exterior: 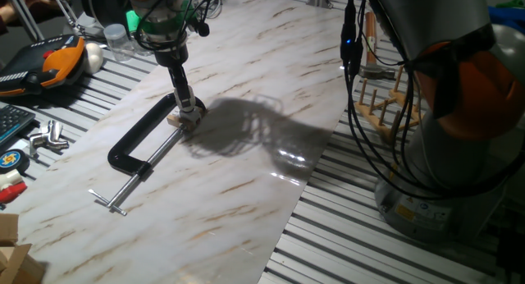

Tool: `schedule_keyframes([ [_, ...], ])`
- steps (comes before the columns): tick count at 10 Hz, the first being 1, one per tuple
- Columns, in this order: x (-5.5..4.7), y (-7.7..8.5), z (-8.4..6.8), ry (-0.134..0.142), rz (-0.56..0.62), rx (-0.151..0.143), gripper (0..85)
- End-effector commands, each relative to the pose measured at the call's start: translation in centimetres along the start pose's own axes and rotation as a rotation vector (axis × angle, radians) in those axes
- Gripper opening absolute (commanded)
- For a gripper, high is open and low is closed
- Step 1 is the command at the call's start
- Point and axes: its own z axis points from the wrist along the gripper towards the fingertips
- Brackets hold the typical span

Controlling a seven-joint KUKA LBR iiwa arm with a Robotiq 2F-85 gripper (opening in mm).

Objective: Take out the light bulb by rotating it

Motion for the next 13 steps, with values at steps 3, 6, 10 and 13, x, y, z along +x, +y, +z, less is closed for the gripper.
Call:
schedule_keyframes([
  [3, 0.0, 0.0, -0.05, -0.001, -0.006, -0.001, 68.0],
  [6, -0.02, 0.0, -0.12, -0.002, -0.008, -0.005, 68.0],
  [10, -0.07, -0.01, -0.06, -0.002, -0.019, -0.002, 51.0],
  [13, -0.09, -0.02, -0.06, -0.002, -0.026, -0.002, 51.0],
])
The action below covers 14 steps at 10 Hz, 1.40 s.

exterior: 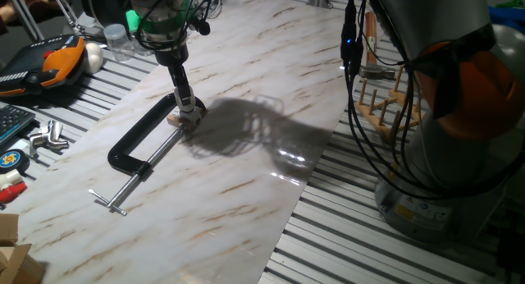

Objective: Take out the light bulb by rotating it

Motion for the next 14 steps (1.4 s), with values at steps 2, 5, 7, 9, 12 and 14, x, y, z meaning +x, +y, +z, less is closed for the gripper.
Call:
schedule_keyframes([
  [2, -0.01, -0.02, 0.05, 0.003, -0.006, -0.003, 34.0],
  [5, -0.01, -0.04, 0.1, 0.004, -0.028, -0.002, 17.0],
  [7, -0.01, -0.05, 0.1, 0.003, -0.034, -0.001, 0.0],
  [9, -0.01, -0.06, 0.11, -0.002, -0.045, 0.007, 0.0],
  [12, -0.01, -0.05, 0.15, -0.003, -0.066, 0.011, 0.0],
  [14, -0.01, -0.06, 0.14, -0.019, -0.085, 0.028, 0.0],
])
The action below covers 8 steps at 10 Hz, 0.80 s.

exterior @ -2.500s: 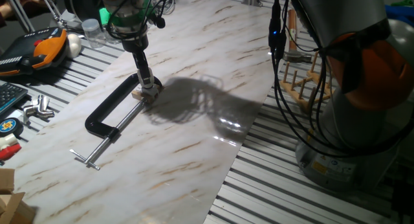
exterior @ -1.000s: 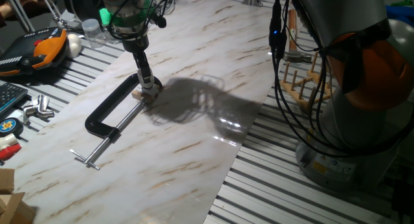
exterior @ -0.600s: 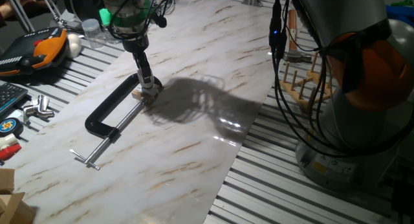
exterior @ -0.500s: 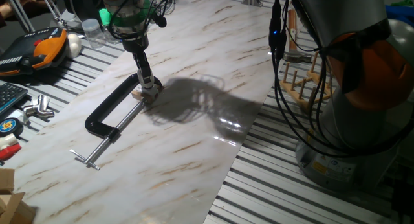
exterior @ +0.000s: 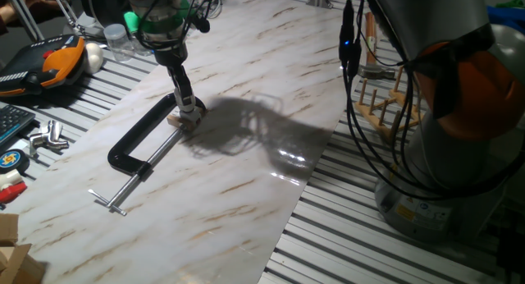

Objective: Take out the light bulb by rotating it

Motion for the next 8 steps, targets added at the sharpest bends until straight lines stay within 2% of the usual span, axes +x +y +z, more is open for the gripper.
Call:
schedule_keyframes([
  [1, 0.0, -0.01, 0.0, -0.003, -0.002, 0.004, 0.0],
  [8, -0.03, -0.05, -0.03, 0.0, -0.061, 0.011, 0.0],
])
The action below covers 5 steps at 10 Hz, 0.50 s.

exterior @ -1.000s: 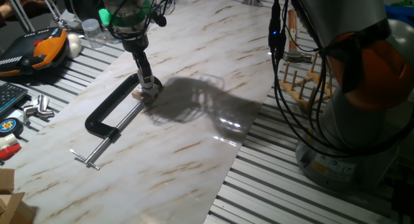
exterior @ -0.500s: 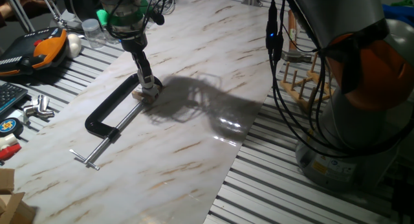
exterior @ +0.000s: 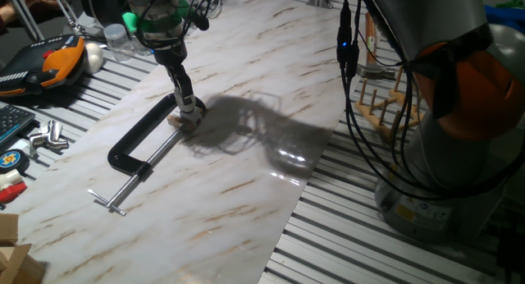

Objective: Take out the light bulb by rotating it

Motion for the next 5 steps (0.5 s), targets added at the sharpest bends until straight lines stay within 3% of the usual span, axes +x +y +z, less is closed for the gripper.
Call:
schedule_keyframes([
  [1, 0.0, 0.01, -0.03, 0.002, -0.006, -0.005, 0.0],
  [5, 0.02, -0.09, 0.02, 0.008, -0.063, -0.016, 0.0],
])
